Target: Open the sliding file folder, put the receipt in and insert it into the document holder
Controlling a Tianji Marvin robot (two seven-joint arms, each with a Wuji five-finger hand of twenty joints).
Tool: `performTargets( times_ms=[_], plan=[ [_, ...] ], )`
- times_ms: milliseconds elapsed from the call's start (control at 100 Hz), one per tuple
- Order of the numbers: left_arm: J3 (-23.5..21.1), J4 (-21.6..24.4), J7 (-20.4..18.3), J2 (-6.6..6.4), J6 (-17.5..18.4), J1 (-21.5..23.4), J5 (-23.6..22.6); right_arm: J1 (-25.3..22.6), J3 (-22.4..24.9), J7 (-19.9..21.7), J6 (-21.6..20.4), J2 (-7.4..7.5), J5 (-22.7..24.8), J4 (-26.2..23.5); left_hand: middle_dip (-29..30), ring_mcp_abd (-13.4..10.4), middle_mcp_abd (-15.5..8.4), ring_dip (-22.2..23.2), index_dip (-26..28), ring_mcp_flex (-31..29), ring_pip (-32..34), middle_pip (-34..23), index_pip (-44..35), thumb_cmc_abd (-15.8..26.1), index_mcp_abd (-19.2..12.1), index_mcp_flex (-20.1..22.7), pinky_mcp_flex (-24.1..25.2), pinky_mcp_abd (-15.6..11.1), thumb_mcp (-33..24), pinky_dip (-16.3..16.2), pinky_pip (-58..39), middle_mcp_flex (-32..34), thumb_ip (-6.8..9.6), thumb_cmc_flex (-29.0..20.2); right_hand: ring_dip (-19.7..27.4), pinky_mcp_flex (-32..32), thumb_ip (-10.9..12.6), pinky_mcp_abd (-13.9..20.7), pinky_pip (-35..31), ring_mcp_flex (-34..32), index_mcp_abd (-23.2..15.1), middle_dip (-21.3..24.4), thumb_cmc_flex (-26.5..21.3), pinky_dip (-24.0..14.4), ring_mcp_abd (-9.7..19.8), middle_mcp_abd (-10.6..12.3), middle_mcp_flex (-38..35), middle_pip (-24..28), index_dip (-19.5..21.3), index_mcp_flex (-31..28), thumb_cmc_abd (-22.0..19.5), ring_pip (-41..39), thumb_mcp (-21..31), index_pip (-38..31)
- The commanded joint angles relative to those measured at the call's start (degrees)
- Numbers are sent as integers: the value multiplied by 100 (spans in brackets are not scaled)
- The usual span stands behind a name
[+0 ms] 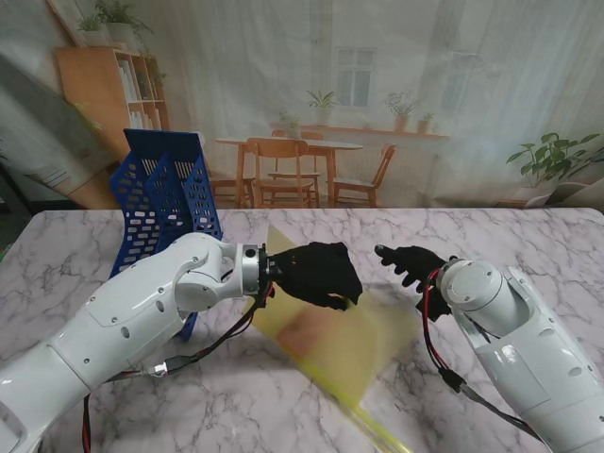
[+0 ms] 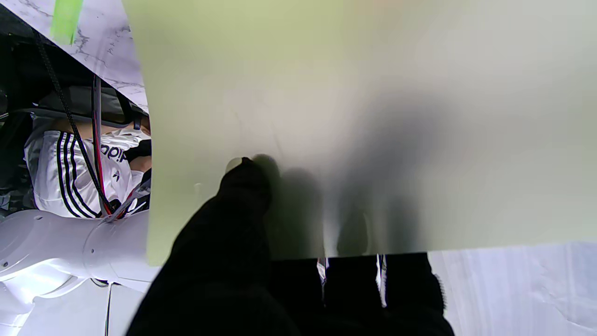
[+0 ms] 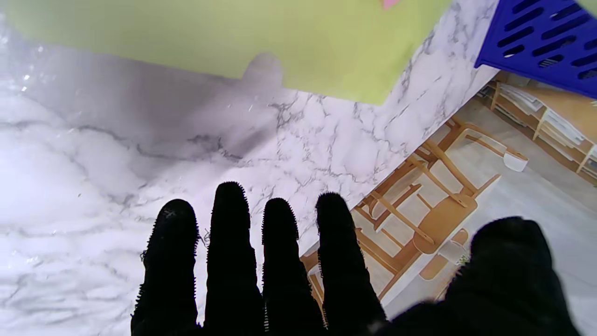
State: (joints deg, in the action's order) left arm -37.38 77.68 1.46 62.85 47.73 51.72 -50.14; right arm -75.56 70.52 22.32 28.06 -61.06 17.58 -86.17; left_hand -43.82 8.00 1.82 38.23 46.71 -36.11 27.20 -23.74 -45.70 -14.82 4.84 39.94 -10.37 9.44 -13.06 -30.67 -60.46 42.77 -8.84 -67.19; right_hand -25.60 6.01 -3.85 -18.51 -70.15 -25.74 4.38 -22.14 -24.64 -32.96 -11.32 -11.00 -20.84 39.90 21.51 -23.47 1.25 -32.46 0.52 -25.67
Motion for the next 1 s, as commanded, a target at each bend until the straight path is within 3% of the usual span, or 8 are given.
performTargets(
  times_ms=[0, 200, 320, 510, 590, 680, 870, 990],
  plan=[
    [-19, 59, -67, -30, 26, 6, -34, 13, 18, 32, 100, 1, -23, -19, 16, -33, -96, 9, 709, 103, 158, -134, -2314, 901, -651, 1025, 32, -87, -878, -19, 45, -101, 422, -677, 373, -238, 91, -54, 623, 236, -132, 313, -142, 280, -4, 44, 241, -401, 48, 322, -96, 747, -156, 171],
    [-65, 82, -49, -34, 54, 19, -69, 212, -158, 219, 589, 38, -172, 180, 18, -34, -92, 10, 707, 105, 160, -139, -2313, 903, -644, 1022, 26, -85, -880, -18, 40, -99, 419, -677, 737, 10, 62, -350, 995, -20, 175, 583, 37, 362, -581, -250, 475, -868, -71, 912, -275, 1476, -197, 452],
    [-67, 86, -43, -32, 63, 14, -72, 334, -315, 280, 862, 38, -362, 312, 21, -34, -92, 9, 708, 107, 157, -139, -2316, 900, -653, 1023, 23, -88, -882, -18, 38, -102, 421, -677, 570, 560, 39, -644, 509, -674, 501, 538, 163, 210, -918, -478, 297, -755, -92, 981, -337, 1098, -221, 496],
    [-42, 71, -68, -34, 40, -14, -63, 494, -517, 614, 1093, 103, -685, 432, 23, -39, -100, 6, 707, 107, 154, -140, -2315, 903, -652, 1016, 21, -93, -881, -15, 39, -103, 421, -677, 184, 2138, 37, -1223, -918, -2511, 918, 433, 283, 43, -1235, -942, -1036, -548, -145, 612, -358, -166, -213, 540],
    [23, 20, -72, -20, 5, -53, -22, 526, -568, 694, 1199, 107, -904, 434, 23, -35, -96, 6, 707, 112, 152, -140, -2315, 904, -643, 1017, 29, -97, -881, -13, 44, -108, 420, -677, 11, 2730, 36, -1371, -1493, -3161, 969, 379, 290, -130, -1277, -1041, -1499, -460, -171, 472, -357, -713, -208, 547],
    [115, -49, -44, 2, -33, -100, 7, 556, -593, 794, 1212, 105, -1158, 473, 25, -36, -97, 6, 706, 114, 152, -139, -2314, 905, -645, 1018, 25, -96, -881, -14, 40, -108, 420, -677, -189, 3144, 39, -1238, -2086, -3641, 995, 299, 323, -361, -1159, -1049, -2014, -294, -205, 465, -415, -1300, -200, 544],
    [343, -219, -5, 52, -131, -232, 85, 570, -644, 923, 1078, 94, -1414, 504, 24, -41, -98, 6, 703, 110, 153, -138, -2310, 903, -650, 1014, 25, -102, -877, -13, 40, -109, 420, -677, -583, 3595, 85, -769, -2807, -4223, 973, -368, 188, -565, -713, -726, -3005, 1194, -264, 296, -326, -2734, -161, 230],
    [491, -336, -5, 87, -218, -321, 168, 502, -602, 1042, 931, 116, -1501, 424, 25, -30, -91, 6, 702, 118, 152, -134, -2306, 904, -645, 1009, 28, -92, -884, -13, 41, -119, 420, -677, -546, 3488, 75, -787, -2727, -4210, 688, -736, 214, -521, -580, -617, -3163, 1461, -175, -769, -389, -2852, -164, -272]
  ],
)
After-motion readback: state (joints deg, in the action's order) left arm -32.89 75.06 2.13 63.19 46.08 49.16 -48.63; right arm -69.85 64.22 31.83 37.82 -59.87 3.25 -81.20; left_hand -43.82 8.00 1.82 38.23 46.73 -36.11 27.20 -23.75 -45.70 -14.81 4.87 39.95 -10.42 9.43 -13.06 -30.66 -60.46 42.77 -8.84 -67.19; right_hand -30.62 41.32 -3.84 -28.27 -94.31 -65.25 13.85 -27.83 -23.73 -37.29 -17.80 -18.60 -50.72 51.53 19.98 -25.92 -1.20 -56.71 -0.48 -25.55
